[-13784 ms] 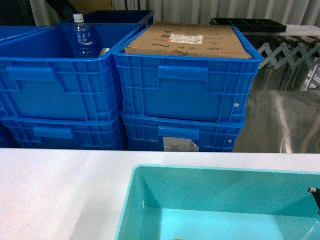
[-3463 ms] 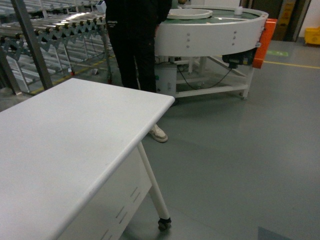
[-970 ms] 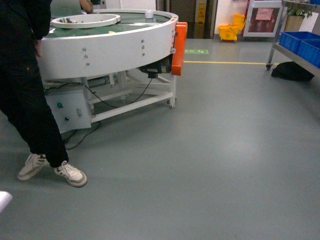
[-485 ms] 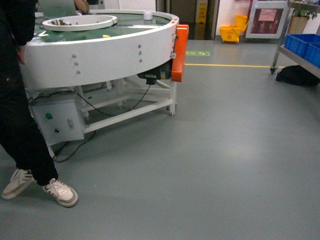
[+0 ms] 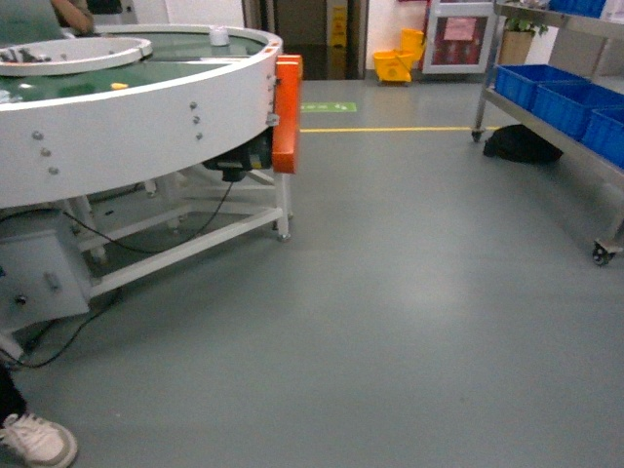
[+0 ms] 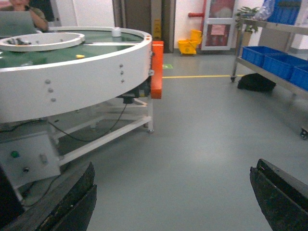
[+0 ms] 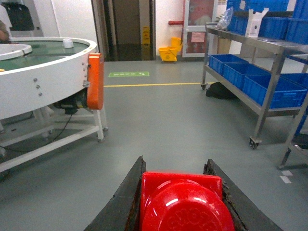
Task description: Pick red block from blue box to shelf
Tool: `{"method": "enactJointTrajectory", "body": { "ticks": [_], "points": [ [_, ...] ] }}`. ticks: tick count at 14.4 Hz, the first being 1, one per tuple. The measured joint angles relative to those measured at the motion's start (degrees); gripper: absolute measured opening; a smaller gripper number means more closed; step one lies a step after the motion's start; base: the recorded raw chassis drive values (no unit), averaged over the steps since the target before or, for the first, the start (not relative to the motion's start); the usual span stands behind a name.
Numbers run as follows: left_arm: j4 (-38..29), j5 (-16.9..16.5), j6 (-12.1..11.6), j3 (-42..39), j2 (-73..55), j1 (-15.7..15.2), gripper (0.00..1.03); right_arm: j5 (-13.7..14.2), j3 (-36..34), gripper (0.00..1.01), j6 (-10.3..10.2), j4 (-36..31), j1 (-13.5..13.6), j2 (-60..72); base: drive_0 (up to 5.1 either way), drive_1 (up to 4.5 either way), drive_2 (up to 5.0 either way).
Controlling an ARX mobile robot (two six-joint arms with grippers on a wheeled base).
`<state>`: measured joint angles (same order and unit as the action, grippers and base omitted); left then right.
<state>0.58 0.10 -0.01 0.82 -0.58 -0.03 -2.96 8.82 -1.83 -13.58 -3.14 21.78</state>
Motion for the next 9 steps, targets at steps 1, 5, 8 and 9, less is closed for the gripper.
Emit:
{"method": "enactJointTrajectory", "body": {
  "ticks": [1,5,8,9],
  "points": [
    [-0.31,-0.11,0.00,0.00,0.00,0.15,0.98,-0.13,0.00,0.28,0.00,0.00,0.09,0.09,-1.9,2.39,-6.2],
    [-0.50,-0.09,0.00,0.00,0.00,0.20,0.98,-0.11,0.00,0.28,0.00,0.13,0.07,0.24,-1.8,2.28,-5.9],
    [-0.28,0.00,0.00,0.00,0.00,0.04,0.98,-0.26,0.00,0.28,0.00,0.15,0.09,0.26,-1.8,0.88,-4.6],
    [-0.31,0.02,0.00,0.00,0.00,0.04,0.98,-0.26,0.00,0.28,0.00,0.11,0.09,0.24,-1.9,-1.89,-1.9]
  ]
}}
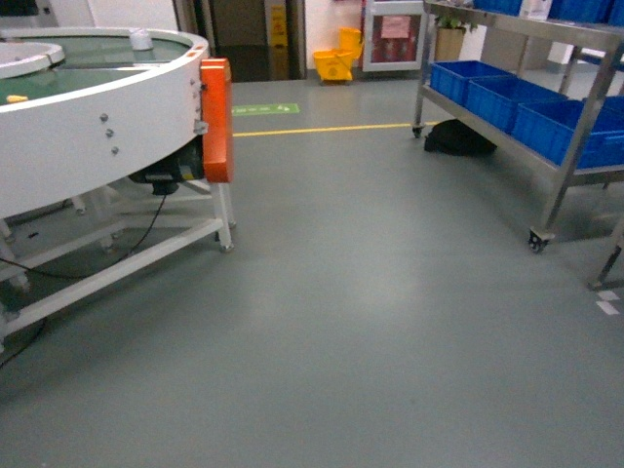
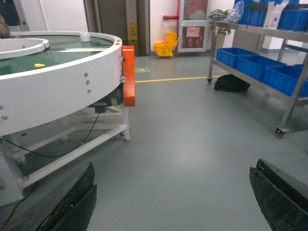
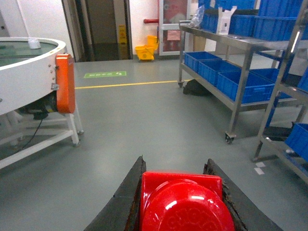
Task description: Pick red block from blue box to shelf
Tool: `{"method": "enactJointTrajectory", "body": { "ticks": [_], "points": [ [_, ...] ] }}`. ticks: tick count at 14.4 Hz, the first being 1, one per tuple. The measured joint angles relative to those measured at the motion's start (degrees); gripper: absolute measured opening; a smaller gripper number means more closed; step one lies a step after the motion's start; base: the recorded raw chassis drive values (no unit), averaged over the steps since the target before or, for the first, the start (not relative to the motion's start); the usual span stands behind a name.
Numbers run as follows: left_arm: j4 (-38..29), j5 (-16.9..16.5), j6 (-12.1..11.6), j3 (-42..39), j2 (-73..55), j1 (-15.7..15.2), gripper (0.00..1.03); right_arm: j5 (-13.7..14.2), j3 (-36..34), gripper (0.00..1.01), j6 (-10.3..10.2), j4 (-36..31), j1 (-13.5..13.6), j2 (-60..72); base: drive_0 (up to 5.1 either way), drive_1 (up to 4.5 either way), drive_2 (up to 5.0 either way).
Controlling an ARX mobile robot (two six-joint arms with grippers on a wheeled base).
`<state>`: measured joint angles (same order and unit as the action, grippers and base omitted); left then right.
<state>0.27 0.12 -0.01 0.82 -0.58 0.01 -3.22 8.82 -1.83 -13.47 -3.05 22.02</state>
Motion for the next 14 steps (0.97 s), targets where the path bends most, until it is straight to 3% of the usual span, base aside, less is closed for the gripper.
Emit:
{"method": "enactJointTrajectory", "body": {
  "ticks": [2,14],
  "points": [
    [0.02,-0.13,0.00,0.00,0.00,0.07,0.98,0.02,0.00,0.28,0.00,-0.04,-0.02,0.00,-1.2,-1.25,-1.2],
    [-0.04,-0.09,0.00,0.00,0.00,0.04,0.98,0.00,0.00,0.28,0.00,-0.04,0.00,0.00,0.0,4.12,-4.2]
  ]
}}
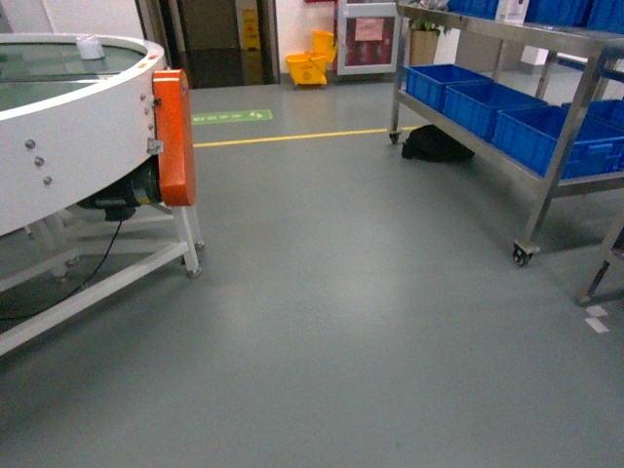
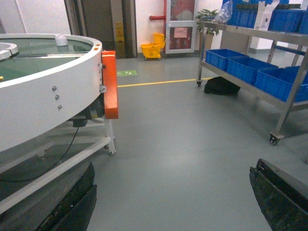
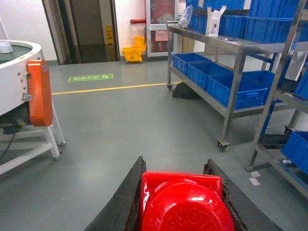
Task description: Pick red block from blue box to shelf
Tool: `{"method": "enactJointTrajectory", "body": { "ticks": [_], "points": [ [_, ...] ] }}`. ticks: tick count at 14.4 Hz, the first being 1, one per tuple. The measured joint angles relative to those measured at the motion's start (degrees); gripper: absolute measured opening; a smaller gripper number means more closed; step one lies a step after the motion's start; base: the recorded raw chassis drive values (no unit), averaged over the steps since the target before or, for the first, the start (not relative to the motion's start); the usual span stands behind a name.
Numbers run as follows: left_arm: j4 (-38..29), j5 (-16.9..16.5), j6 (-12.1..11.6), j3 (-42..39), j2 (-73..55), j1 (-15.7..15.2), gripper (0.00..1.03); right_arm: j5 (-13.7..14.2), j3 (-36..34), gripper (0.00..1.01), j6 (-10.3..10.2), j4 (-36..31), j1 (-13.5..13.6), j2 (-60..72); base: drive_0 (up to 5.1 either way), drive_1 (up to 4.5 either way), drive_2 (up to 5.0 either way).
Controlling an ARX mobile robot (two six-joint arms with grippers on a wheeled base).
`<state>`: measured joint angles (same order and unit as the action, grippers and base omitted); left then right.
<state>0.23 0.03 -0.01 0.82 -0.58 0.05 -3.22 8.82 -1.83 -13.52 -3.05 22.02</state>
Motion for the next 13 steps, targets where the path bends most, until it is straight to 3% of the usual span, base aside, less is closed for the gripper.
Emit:
{"method": "enactJointTrajectory", "body": {
  "ticks": [2,13],
  "points": [
    [-0.04,-0.04,0.00,0.00,0.00,0.00,0.98,0.00,0.00,0.28,0.00,-0.04,-0.02,0.00,0.1,4.16,-4.0],
    [0.00,0.00,0.00,0.00,0.00,-0.04,0.98,0.00,0.00,0.28,0.00,0.00,-0.02,0.00,-1.6,-1.63,-1.6]
  ]
}}
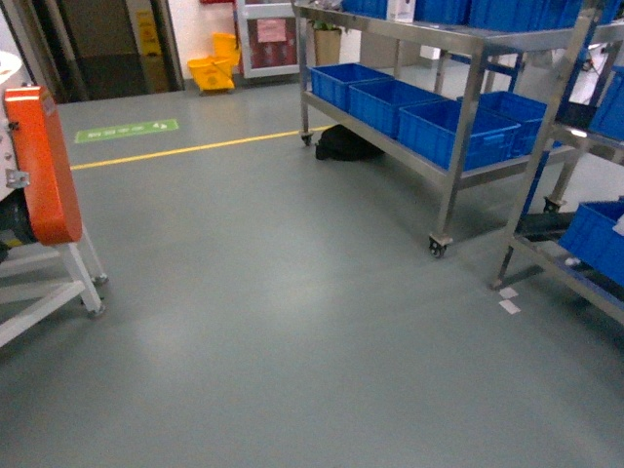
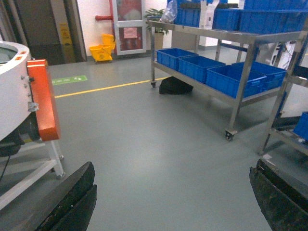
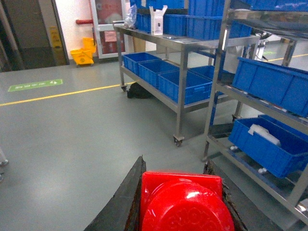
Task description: Pick red block from blue box to shelf
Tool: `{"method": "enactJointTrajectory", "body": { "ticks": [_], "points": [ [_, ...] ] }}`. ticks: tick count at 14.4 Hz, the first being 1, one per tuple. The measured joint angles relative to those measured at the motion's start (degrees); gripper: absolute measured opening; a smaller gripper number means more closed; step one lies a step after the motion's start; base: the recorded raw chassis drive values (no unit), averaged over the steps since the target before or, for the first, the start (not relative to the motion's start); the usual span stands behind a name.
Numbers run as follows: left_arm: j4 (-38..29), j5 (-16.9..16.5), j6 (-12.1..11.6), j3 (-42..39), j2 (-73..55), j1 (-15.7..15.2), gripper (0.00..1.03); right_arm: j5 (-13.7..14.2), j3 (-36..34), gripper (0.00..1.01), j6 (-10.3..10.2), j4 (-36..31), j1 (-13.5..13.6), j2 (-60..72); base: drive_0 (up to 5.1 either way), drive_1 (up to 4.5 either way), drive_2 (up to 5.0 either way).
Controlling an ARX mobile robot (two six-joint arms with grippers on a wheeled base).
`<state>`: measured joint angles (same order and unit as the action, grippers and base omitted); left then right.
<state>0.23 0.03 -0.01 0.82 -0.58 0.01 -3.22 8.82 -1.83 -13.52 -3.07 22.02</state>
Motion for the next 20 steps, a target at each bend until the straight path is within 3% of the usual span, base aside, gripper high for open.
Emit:
{"method": "enactJointTrajectory", "body": {
  "ticks": [20],
  "points": [
    [-0.02,0.00,0.00,0.00,0.00,0.00,0.98,0.00,0.00,0.28,0.00,0.00,0.00,0.00,-1.5,-1.55,-1.5]
  ]
}}
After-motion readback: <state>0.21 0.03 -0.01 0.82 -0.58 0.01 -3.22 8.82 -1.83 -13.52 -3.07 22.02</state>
